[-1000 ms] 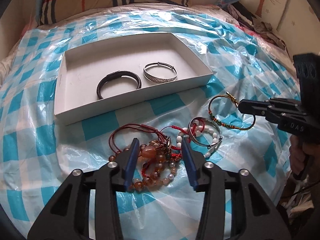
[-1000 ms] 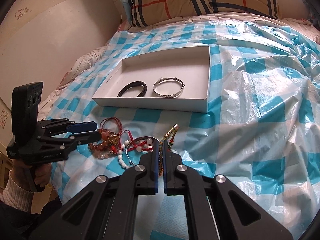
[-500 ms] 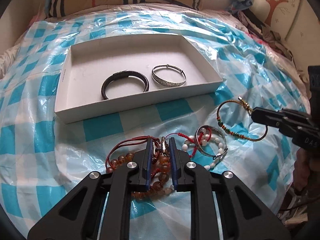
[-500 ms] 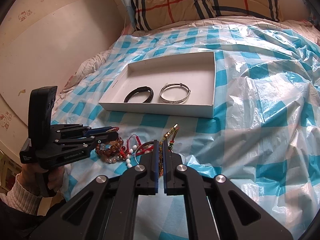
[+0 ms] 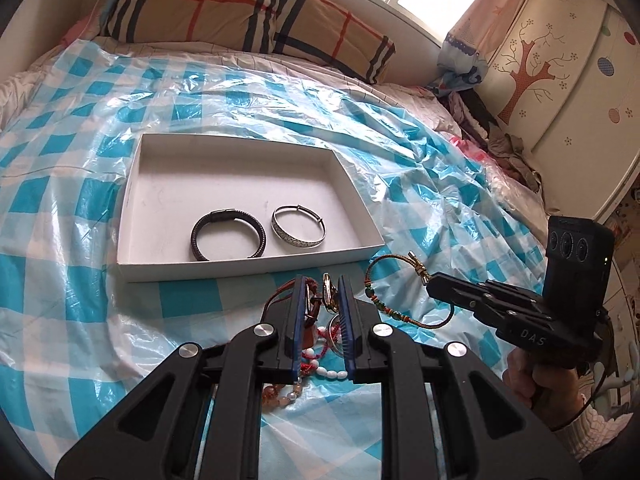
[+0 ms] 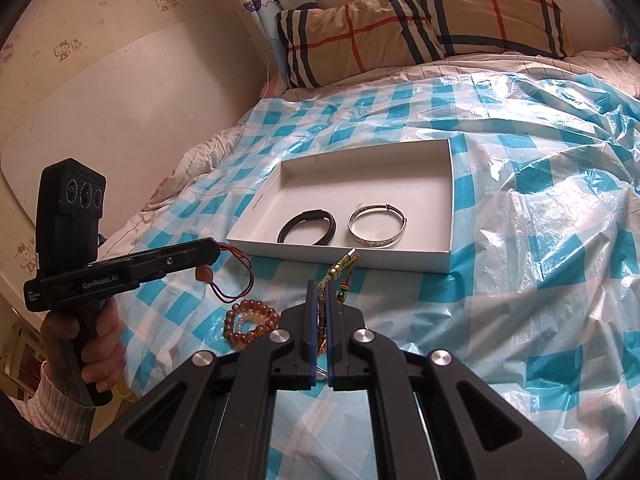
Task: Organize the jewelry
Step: 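Carry the red cord bracelet with the left tool while the right tool carries the gold cord to the tray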
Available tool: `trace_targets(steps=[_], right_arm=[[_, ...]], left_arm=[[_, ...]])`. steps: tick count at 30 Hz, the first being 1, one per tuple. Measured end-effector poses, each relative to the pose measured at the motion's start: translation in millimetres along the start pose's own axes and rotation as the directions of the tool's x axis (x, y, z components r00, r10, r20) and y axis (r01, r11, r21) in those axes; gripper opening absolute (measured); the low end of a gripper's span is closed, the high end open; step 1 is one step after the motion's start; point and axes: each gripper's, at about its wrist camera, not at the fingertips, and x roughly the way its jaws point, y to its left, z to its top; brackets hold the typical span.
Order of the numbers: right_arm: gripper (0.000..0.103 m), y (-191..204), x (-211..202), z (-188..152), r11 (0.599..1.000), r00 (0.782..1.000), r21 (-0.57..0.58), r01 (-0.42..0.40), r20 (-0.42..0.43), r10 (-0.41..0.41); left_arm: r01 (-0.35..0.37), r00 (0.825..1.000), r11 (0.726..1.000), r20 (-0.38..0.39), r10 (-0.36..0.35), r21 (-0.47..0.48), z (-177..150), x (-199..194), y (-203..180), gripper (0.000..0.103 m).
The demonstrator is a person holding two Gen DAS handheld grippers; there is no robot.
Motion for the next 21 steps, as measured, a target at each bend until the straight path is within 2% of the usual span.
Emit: trace_targets(steps=[12,21], right_arm=[[0.004,8,8,27,0.999,0.998,-0.036,-0.024,0.059,0.026],[0.004,7,23,40,0.998,0.997,-0.051,-0.026,0.072,0.030]], left_arm=[[0.037,0.998,0.999,0.056,-0.037,-0.001,25,13,-4,0.015],[0.042,0.997,0.999,0.065,-0.040,-0.019,35,26,3,0.015]])
